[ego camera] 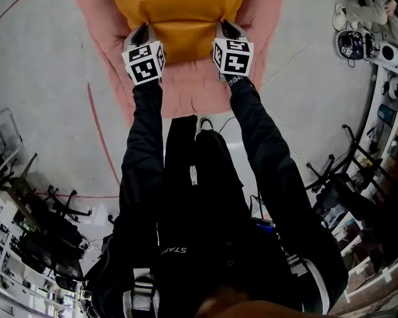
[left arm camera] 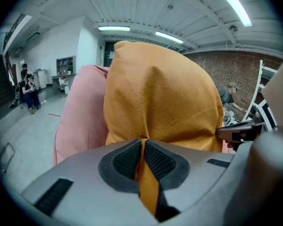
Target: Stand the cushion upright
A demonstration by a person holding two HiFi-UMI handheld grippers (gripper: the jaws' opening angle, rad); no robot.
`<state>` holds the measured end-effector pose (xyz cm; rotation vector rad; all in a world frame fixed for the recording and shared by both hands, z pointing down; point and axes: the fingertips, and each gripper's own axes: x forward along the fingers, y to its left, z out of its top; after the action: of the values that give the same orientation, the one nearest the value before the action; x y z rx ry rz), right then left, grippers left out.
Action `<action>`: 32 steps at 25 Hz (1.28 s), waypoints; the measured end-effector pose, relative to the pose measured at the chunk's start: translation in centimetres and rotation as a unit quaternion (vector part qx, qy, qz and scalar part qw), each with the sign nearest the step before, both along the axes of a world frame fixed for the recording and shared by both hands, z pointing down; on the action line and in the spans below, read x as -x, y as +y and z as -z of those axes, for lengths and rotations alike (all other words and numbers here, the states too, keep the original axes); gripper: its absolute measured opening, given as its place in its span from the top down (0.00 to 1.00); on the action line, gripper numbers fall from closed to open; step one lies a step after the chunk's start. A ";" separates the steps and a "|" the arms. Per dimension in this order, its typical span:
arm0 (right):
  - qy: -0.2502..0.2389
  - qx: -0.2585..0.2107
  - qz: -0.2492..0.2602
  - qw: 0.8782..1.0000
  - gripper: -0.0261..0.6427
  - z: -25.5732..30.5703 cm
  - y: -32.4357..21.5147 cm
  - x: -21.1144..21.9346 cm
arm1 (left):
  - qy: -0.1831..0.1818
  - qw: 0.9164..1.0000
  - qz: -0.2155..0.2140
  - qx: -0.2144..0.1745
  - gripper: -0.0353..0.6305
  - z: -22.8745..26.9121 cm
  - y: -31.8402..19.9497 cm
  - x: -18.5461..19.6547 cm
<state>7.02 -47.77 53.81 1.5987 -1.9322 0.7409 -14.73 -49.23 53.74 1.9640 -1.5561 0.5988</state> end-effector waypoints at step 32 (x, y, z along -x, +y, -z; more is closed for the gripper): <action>-0.079 -0.215 0.068 0.971 0.94 37.2 22.9 2.8 | 0.053 0.984 -0.032 -0.168 0.94 34.7 24.3 -8.3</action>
<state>4.25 -24.91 16.61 1.6644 -2.4171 0.4194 -6.43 -24.93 19.09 2.2604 -1.6135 0.2609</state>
